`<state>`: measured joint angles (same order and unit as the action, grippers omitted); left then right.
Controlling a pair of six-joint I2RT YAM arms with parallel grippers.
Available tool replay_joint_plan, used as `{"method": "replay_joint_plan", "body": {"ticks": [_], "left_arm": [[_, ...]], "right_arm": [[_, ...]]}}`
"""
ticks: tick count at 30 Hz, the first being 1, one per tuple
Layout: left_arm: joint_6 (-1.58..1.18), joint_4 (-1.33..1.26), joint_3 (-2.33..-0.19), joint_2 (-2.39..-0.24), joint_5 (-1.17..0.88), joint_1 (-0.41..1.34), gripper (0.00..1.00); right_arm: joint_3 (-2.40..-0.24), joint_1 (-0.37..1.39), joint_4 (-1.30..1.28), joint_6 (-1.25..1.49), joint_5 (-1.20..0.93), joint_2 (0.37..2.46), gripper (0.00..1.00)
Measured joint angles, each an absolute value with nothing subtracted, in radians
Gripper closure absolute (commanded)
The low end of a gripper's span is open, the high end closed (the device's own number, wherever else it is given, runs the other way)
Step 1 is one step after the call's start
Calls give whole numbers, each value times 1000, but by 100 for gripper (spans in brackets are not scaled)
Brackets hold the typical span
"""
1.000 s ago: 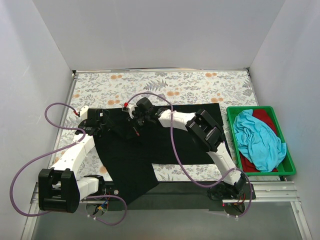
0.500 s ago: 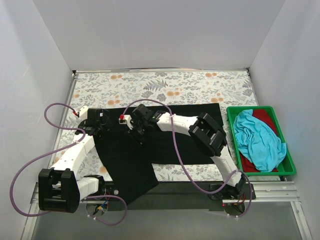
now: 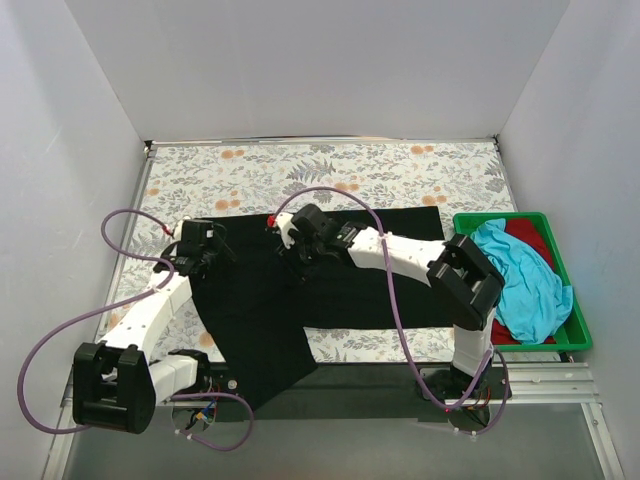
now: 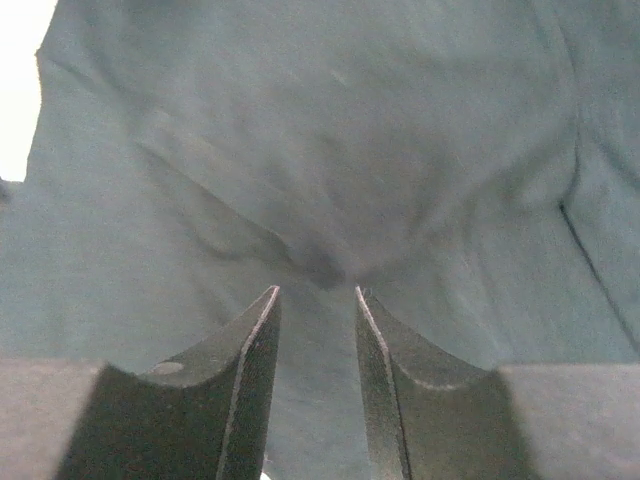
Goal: Fold and stack the t-shirts
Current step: Fold the tshirt
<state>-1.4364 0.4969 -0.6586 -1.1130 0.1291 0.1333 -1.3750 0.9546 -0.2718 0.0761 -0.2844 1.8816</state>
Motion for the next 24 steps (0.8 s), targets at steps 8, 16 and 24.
{"method": "replay_joint_plan", "body": {"ticks": [8, 16, 24], "left_arm": [[-1492, 501, -657, -1200, 92, 271, 71], [-1509, 489, -641, -1259, 98, 284, 78], [-1517, 481, -603, -1288, 117, 284, 79]], "right_arm": [[-1130, 957, -98, 118, -182, 1868, 63], [-1014, 979, 107, 171, -136, 1808, 59], [-1013, 1005, 183, 183, -132, 1809, 60]]}}
